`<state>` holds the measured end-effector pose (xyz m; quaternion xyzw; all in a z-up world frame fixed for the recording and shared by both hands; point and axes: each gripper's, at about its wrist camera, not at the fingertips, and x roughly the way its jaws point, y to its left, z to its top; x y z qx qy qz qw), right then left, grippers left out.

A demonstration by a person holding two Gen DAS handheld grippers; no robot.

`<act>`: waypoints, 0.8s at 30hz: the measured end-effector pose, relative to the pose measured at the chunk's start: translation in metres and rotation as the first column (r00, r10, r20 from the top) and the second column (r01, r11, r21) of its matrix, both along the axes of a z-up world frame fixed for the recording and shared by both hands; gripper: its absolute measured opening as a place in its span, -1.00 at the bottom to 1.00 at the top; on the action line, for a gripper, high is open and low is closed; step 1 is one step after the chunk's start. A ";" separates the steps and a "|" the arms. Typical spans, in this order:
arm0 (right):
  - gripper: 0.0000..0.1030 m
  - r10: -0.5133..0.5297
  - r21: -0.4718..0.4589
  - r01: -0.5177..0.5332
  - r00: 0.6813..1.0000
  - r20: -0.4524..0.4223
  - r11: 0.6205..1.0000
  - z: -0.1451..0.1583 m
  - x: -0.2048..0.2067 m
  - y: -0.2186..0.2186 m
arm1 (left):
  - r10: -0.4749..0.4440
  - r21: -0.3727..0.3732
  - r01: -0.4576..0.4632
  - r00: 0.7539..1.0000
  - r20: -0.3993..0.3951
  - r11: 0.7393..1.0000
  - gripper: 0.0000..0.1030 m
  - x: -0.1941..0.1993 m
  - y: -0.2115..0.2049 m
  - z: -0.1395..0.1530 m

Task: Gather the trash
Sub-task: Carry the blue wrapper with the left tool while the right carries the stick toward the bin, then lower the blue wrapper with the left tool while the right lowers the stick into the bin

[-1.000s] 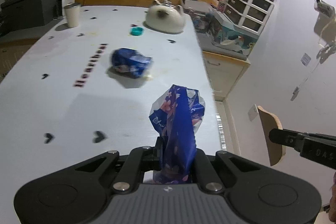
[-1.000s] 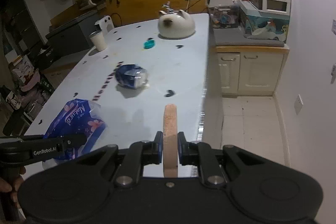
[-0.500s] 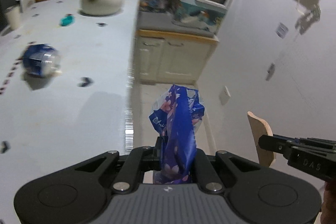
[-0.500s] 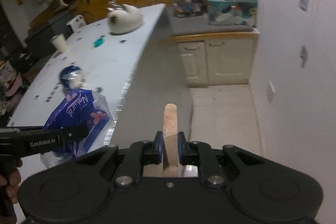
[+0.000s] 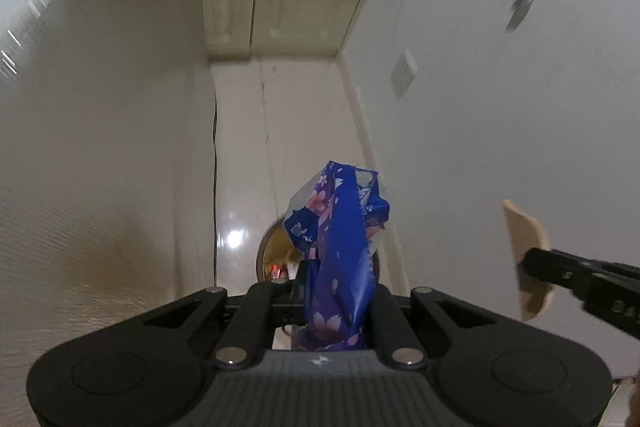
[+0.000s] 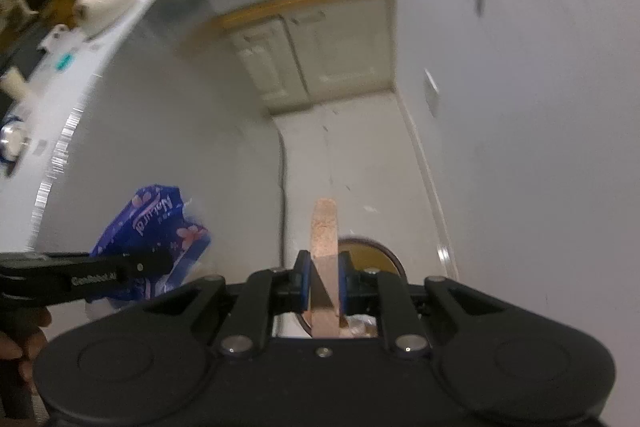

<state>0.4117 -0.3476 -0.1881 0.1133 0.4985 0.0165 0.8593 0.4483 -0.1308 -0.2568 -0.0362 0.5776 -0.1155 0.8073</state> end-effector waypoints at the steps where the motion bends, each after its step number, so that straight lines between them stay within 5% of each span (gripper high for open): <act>1: -0.72 -0.014 0.003 0.014 1.000 -0.018 1.000 -0.012 0.001 -0.006 | 0.005 0.011 -0.005 1.000 -0.016 1.000 -0.85 0.004 -0.001 -0.012; 7: -0.72 -0.032 0.010 0.033 0.997 -0.073 0.999 -0.075 0.013 -0.022 | 0.049 0.028 -0.048 0.998 -0.035 0.998 -0.85 0.036 -0.015 -0.083; 13: -0.72 -0.085 0.051 0.092 0.987 -0.135 0.994 -0.152 0.027 -0.034 | 0.080 0.053 -0.074 0.988 -0.134 0.996 -0.85 0.062 -0.038 -0.178; 24: -0.72 -0.180 0.106 0.212 0.952 -0.249 0.972 -0.280 0.031 -0.048 | 0.287 0.014 -0.302 0.887 -0.361 0.953 -0.85 0.074 -0.053 -0.329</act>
